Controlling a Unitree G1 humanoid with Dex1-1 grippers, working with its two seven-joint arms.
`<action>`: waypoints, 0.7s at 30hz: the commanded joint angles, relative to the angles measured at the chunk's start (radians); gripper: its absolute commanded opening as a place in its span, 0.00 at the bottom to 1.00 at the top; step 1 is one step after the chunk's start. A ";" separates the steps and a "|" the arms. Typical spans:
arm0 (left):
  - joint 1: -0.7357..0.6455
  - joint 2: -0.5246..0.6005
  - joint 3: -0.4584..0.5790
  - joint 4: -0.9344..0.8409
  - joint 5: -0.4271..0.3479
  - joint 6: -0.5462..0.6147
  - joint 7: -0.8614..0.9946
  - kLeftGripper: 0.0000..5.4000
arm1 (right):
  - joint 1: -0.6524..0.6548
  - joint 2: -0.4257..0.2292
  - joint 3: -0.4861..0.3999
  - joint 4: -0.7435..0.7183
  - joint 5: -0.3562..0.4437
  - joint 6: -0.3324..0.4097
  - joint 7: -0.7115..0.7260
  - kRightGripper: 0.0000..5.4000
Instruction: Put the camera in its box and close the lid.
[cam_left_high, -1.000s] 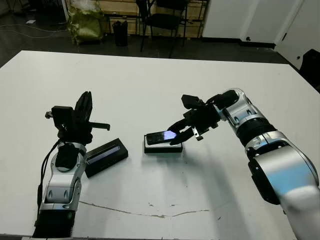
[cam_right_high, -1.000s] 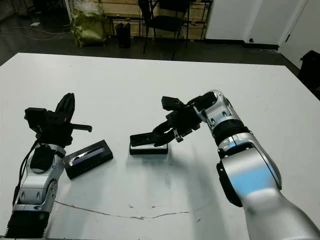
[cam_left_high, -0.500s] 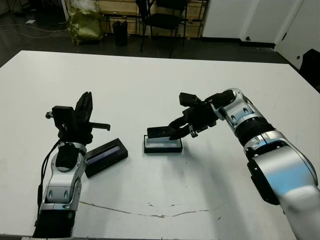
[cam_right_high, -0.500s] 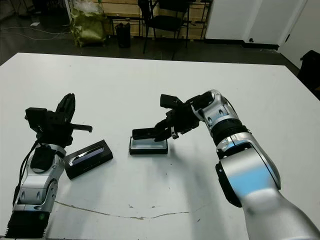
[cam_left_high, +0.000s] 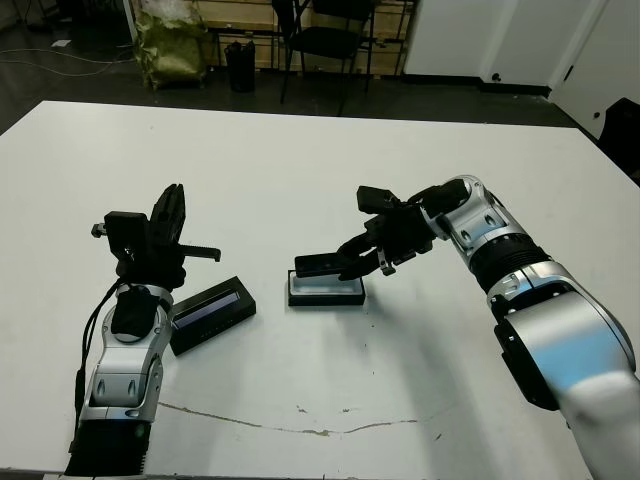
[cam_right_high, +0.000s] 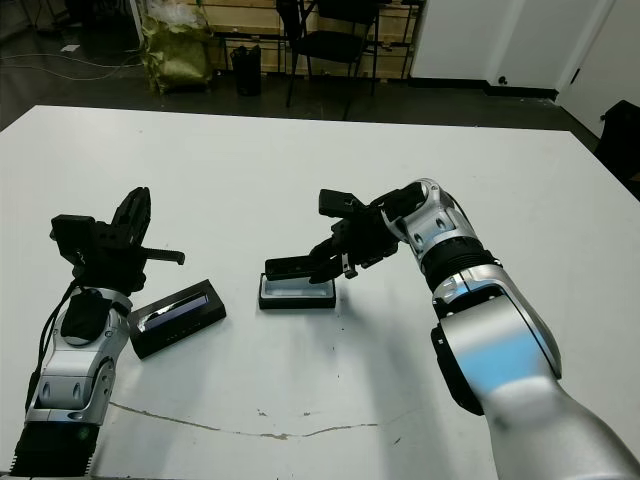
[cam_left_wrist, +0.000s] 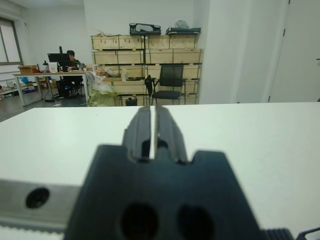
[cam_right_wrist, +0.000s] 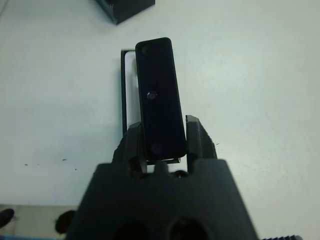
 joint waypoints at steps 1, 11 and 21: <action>0.007 -0.001 -0.001 0.004 0.004 0.016 -0.001 0.00 | -0.003 -0.007 0.016 -0.010 -0.017 -0.037 0.001 0.12; 0.007 -0.003 -0.002 0.003 0.006 0.023 0.005 0.00 | 0.007 -0.016 0.032 -0.027 -0.030 -0.067 0.011 0.12; 0.004 -0.005 -0.002 0.004 0.000 0.026 0.001 0.00 | 0.000 -0.008 0.055 -0.043 -0.044 0.027 0.052 0.12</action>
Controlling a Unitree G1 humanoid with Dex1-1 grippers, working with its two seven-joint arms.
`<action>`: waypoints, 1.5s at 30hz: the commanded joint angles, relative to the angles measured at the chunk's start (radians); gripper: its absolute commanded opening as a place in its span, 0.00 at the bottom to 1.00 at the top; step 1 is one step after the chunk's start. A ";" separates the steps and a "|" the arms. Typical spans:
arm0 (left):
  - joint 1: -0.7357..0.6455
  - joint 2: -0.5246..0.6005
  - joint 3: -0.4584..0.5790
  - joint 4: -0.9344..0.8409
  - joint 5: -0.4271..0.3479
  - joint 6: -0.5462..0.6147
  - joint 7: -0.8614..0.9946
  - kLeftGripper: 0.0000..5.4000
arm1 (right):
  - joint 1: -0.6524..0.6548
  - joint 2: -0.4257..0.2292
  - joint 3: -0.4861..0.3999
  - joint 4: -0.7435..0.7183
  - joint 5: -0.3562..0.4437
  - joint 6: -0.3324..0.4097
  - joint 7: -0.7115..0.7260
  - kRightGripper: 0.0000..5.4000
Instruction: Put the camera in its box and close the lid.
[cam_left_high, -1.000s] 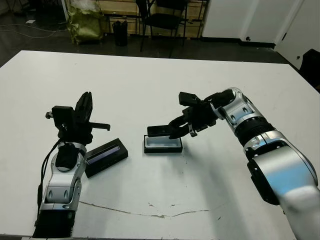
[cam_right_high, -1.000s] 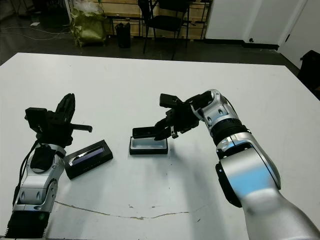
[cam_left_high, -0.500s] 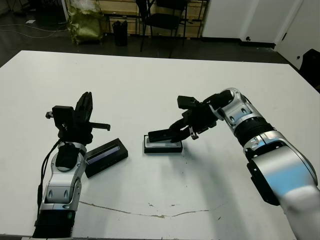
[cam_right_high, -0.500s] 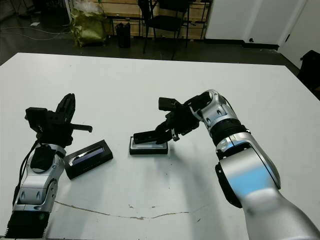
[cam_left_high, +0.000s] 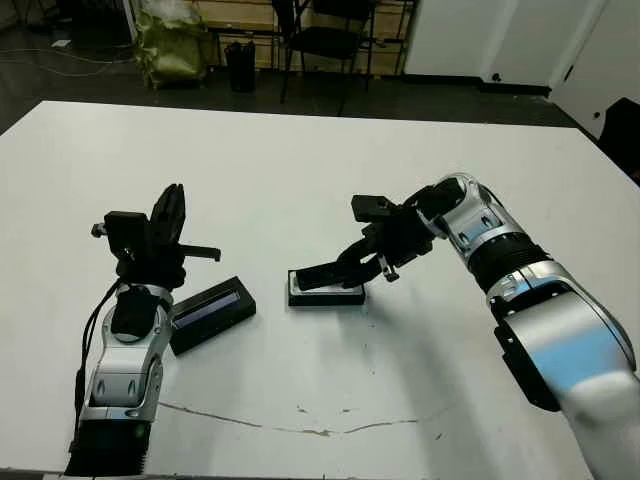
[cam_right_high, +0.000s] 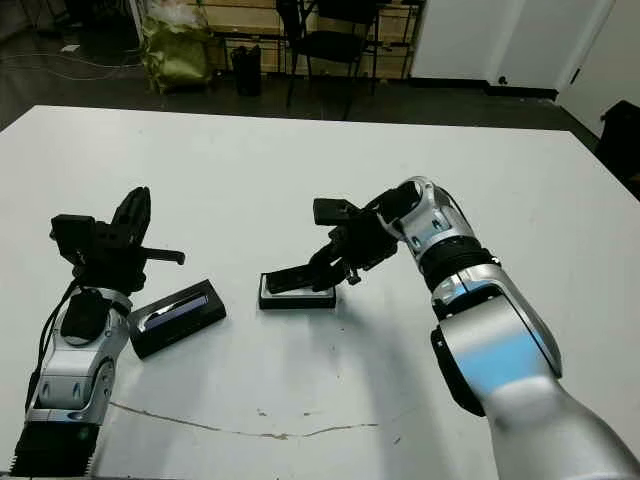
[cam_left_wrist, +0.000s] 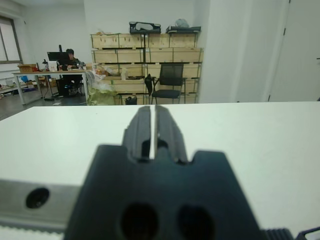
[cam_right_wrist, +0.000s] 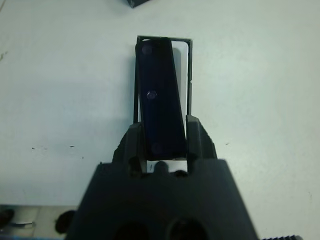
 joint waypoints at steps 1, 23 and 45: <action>0.004 -0.003 -0.002 0.006 0.005 0.015 0.001 0.00 | 0.002 -0.004 0.016 -0.010 -0.013 0.039 0.006 0.12; 0.004 -0.003 -0.003 0.003 0.014 0.015 0.012 0.00 | 0.002 0.017 0.131 -0.033 -0.091 0.007 -0.016 0.12; 0.006 -0.002 -0.002 0.008 0.009 0.010 0.009 0.00 | 0.004 0.031 0.178 -0.079 -0.133 0.128 -0.074 0.12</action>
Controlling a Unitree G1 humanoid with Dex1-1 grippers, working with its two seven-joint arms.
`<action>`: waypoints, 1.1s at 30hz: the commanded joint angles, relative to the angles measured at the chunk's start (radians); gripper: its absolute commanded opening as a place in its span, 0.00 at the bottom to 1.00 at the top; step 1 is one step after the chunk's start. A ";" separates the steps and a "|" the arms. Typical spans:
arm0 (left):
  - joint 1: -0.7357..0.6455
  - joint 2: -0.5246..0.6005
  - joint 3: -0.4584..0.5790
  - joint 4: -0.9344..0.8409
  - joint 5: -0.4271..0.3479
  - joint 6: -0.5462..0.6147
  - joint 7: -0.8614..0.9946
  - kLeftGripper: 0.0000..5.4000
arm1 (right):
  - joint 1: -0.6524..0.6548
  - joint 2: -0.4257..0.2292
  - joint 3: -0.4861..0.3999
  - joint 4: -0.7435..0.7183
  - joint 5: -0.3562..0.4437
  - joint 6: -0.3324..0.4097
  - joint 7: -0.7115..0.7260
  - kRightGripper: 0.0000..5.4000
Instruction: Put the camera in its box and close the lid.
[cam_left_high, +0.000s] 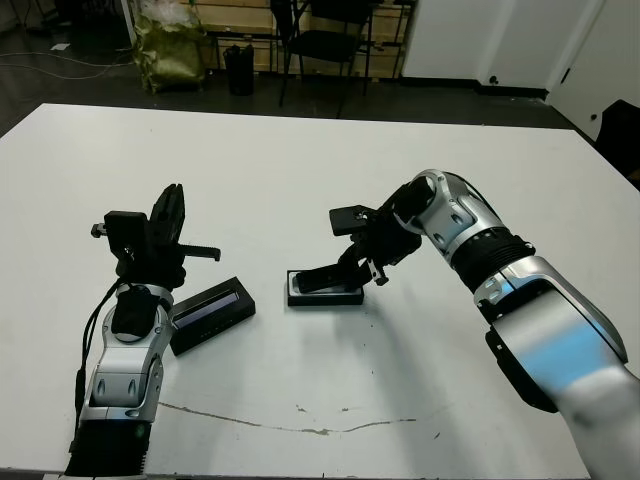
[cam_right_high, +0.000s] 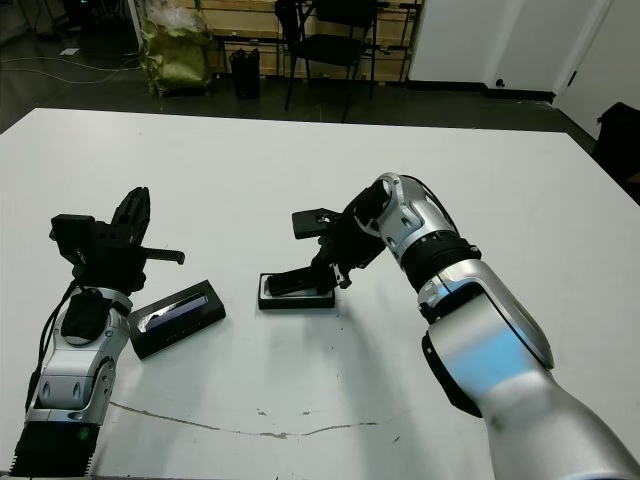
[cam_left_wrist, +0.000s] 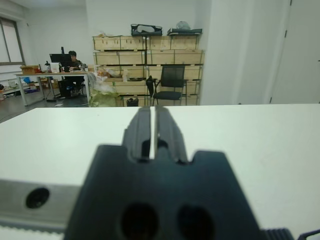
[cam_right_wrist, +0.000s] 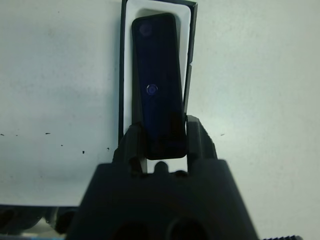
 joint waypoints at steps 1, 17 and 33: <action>0.006 -0.002 -0.002 0.010 0.009 0.009 0.001 0.00 | 0.024 0.004 0.009 0.003 -0.009 0.038 0.009 0.12; 0.010 -0.007 -0.002 0.009 0.004 0.009 0.001 0.00 | 0.047 -0.007 0.020 -0.073 -0.003 0.073 0.026 0.12; 0.013 -0.008 0.001 0.012 0.008 -0.001 0.002 0.00 | 0.037 0.033 0.032 -0.109 0.005 0.093 0.037 0.12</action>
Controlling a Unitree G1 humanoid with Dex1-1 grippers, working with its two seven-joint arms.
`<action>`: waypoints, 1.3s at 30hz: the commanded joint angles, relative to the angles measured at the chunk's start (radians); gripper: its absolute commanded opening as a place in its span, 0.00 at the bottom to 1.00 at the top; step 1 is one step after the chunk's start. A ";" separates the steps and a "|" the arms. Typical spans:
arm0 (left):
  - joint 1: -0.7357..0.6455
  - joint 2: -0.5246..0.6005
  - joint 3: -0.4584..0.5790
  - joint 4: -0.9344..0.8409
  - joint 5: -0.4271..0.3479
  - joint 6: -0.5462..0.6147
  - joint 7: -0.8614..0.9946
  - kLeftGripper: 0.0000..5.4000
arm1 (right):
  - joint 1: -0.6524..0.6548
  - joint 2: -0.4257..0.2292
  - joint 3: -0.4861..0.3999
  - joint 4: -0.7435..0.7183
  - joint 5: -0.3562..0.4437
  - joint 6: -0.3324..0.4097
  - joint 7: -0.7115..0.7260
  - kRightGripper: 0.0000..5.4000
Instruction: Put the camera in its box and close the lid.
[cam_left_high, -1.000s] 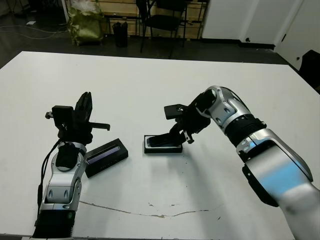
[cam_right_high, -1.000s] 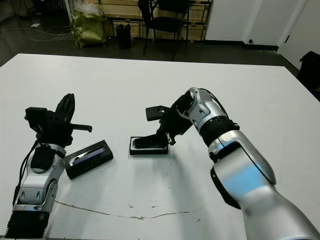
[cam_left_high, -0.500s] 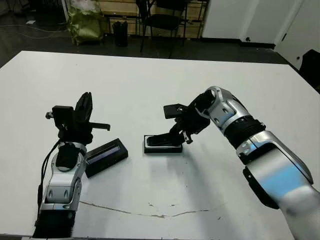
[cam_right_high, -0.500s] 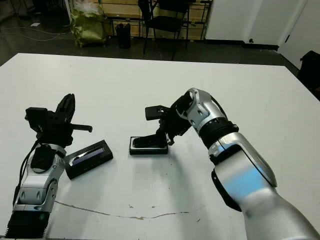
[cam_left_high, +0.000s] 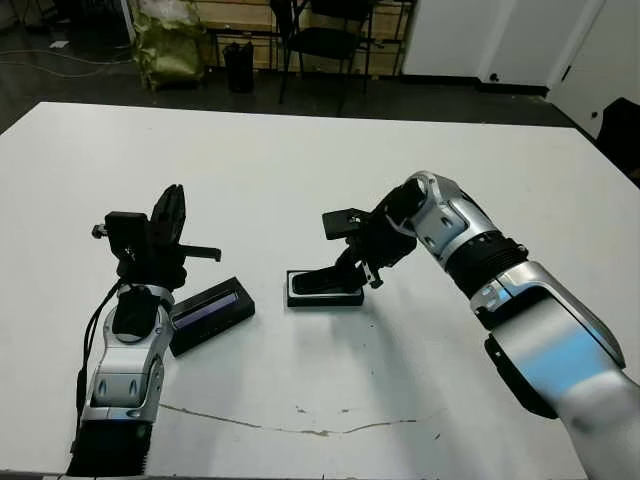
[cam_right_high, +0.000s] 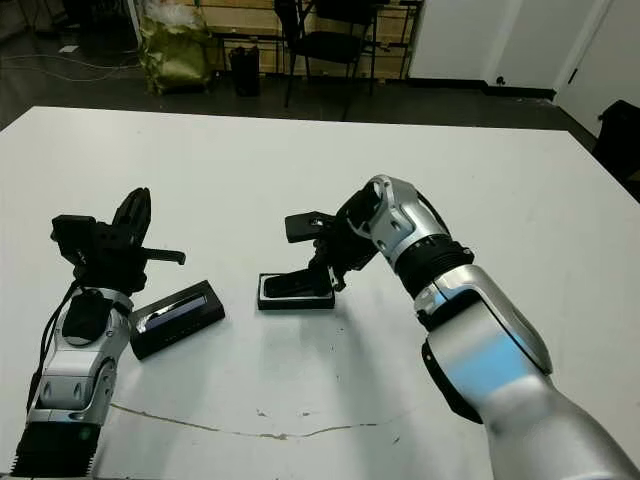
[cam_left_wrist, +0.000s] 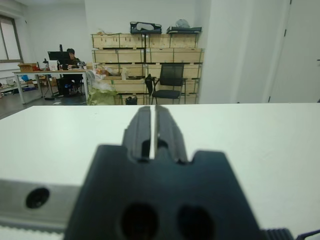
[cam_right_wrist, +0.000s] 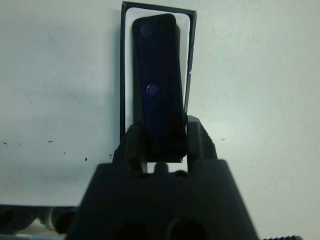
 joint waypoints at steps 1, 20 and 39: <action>0.011 -0.001 0.002 0.016 0.006 -0.007 -0.001 0.00 | 0.013 0.026 0.014 0.001 0.010 -0.002 0.032 0.12; 0.017 -0.005 0.009 0.013 0.000 -0.006 0.000 0.00 | 0.014 0.041 0.038 -0.017 -0.008 -0.088 0.008 0.12; 0.012 -0.008 0.007 0.014 -0.005 0.002 -0.004 0.00 | -0.032 0.014 -0.042 0.089 0.050 -0.237 0.020 0.72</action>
